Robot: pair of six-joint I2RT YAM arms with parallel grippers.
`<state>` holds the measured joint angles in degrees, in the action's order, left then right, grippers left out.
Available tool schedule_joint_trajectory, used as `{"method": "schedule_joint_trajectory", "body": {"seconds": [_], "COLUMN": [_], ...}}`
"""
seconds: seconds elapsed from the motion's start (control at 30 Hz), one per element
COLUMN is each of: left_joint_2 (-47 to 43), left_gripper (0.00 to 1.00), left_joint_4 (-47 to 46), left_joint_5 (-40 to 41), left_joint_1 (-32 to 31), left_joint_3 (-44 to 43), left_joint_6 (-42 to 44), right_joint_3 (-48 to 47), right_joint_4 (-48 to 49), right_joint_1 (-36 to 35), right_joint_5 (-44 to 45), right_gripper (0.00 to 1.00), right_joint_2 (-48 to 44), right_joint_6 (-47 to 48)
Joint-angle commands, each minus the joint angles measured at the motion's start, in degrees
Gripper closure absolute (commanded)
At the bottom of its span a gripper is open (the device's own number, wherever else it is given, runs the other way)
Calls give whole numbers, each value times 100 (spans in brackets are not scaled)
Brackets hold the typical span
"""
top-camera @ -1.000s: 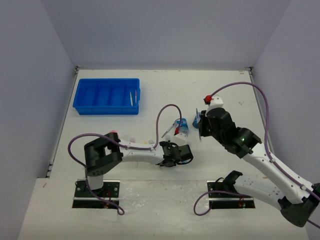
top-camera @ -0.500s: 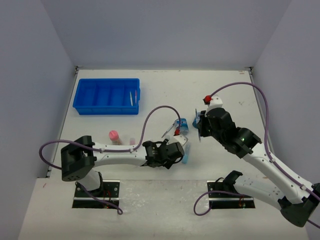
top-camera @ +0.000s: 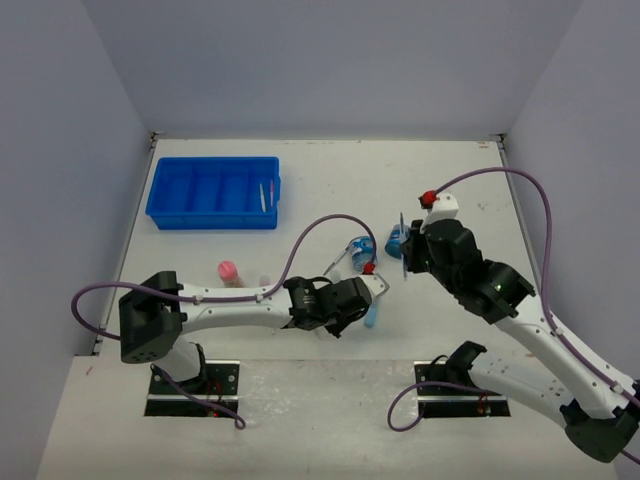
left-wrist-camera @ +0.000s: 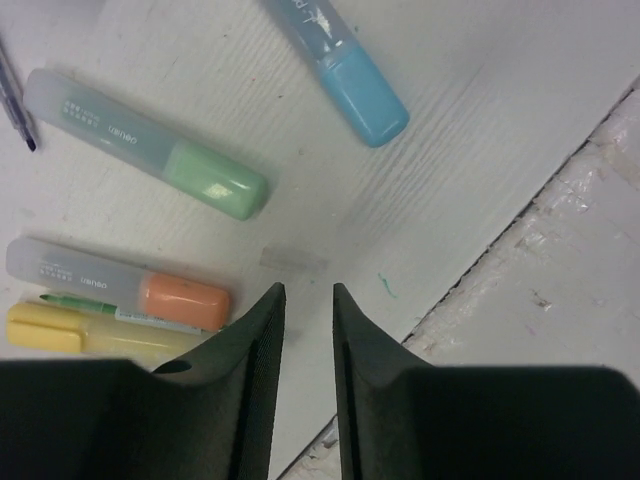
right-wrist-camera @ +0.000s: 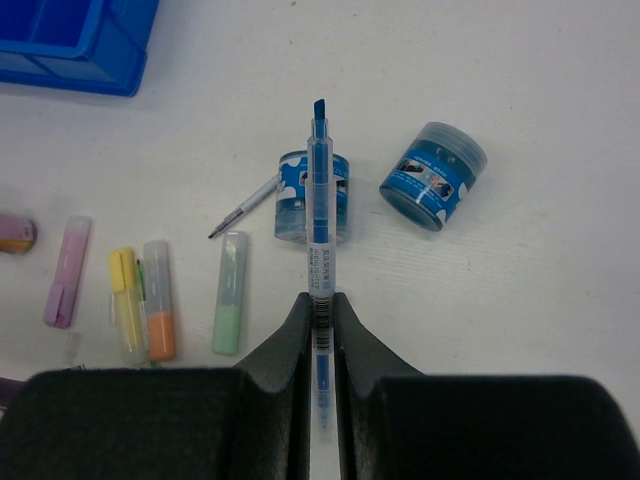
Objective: Sort the stationery into containers
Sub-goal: Close the pen cap on the pen.
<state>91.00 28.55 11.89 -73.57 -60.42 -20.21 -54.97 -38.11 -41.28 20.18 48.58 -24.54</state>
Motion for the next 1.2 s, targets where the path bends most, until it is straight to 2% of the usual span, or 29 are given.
{"method": "schedule_joint_trajectory", "body": {"seconds": [0.0, 0.07, 0.13, 0.17, 0.27, 0.3, 0.43, 0.57, 0.67, 0.83, 1.03, 1.17], "left_joint_2": [92, 243, 417, 418, 289, 252, 164, 343, 544, 736, 670, 570], "left_gripper": [88, 97, 95, 93, 68, 63, 61, 60, 60, 46, 38, 37], "left_joint_4": [-60, 29, 92, 21, -231, -279, -436, -216, 29, 122, -137, -245], "left_joint_5": [-672, -995, -945, -792, -677, -705, -840, -607, -179, 178, -265, -408], "left_joint_1": [18, 18, 20, 25, 30, 27, 18, 27, 38, 62, 70, 182], "left_joint_3": [-123, -161, -245, -256, -233, -216, -91, -175, -503, -592, -169, 64], "left_joint_6": [852, 1150, 1230, 1204, 1109, 1106, 1471, 1618, 1066, 193, 738, 1000], "right_joint_3": [31, 42, 57, 57, 71, 74, 92, 109, 118, 128, 152, 162], "right_joint_4": [138, 143, 146, 146, 146, 146, 146, 146, 154, 155, 155, 183], "right_joint_1": [14, 14, 14, 14, 14, 14, 13, 14, 14, 14, 13, 14], "right_joint_5": [354, 428, 502, 548, 619, 627, 655, 671, 689, 689, 646, 607], "right_gripper": [100, 100, 100, 100, 100, 100, 100, 100, 100, 100, 100, 100], "right_joint_2": [-200, -282, -396, -432, -514, -529, -584, -587, -578, -641, -632, -609], "right_joint_6": [-105, -124, -159, -169, -191, -191, -216, -226, -226, -235, -235, -229]}}
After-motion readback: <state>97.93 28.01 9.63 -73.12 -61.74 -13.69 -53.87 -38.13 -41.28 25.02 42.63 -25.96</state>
